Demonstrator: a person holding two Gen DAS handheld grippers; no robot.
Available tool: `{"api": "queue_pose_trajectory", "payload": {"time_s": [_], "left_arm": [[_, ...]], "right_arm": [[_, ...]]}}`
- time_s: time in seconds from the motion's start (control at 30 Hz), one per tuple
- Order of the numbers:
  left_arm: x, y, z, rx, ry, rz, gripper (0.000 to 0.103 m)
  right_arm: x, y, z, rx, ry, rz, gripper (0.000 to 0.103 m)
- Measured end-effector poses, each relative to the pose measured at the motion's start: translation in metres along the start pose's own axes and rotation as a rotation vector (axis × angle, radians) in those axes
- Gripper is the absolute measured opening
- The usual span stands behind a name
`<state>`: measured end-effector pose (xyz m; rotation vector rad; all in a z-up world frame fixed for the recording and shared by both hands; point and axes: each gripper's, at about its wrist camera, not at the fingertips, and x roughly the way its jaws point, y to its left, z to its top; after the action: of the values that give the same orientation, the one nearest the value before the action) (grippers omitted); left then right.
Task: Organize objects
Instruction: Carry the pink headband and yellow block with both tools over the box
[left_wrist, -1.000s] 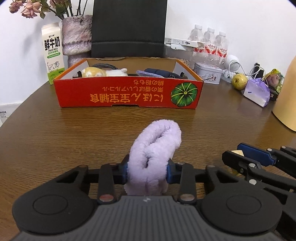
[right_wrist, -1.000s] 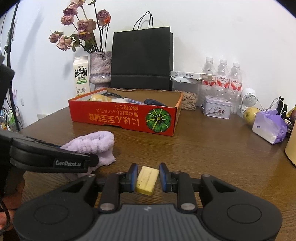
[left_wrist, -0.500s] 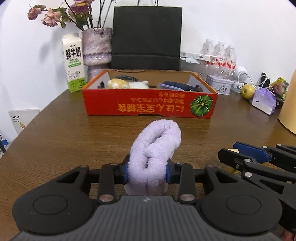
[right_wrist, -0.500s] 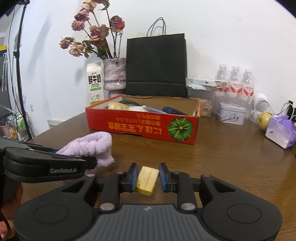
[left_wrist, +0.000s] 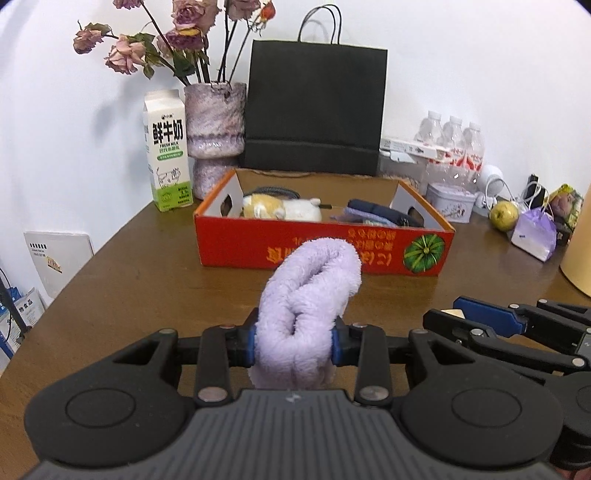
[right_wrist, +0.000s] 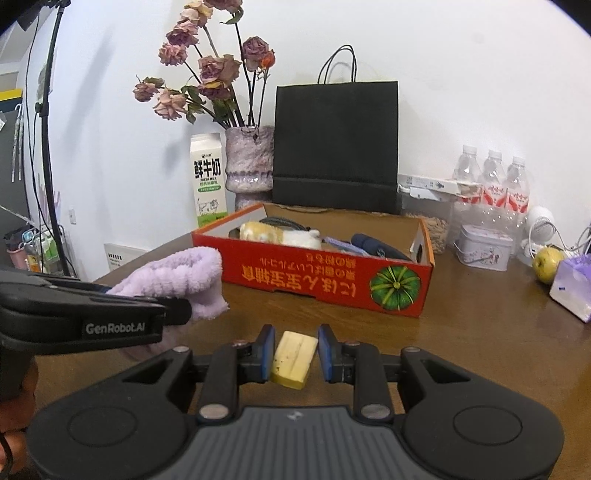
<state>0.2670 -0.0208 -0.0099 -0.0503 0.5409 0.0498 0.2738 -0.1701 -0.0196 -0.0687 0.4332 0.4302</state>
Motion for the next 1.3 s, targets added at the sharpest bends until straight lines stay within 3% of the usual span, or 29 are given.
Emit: {"api": "queue_pose_trajectory", "payload": {"time_s": [0.5, 1.3], "left_arm": [[0.025, 0.013, 0.036, -0.045, -0.037, -0.006, 0.035], [0.091, 0.018, 0.086, -0.085, -0.072, 0.010, 0.035]], "right_arm": [[0.037, 0.005, 0.037, 0.005, -0.051, -0.019, 0.024], [0.108, -0.018, 0.079, 0.060, -0.110, -0.027, 0.024]]}}
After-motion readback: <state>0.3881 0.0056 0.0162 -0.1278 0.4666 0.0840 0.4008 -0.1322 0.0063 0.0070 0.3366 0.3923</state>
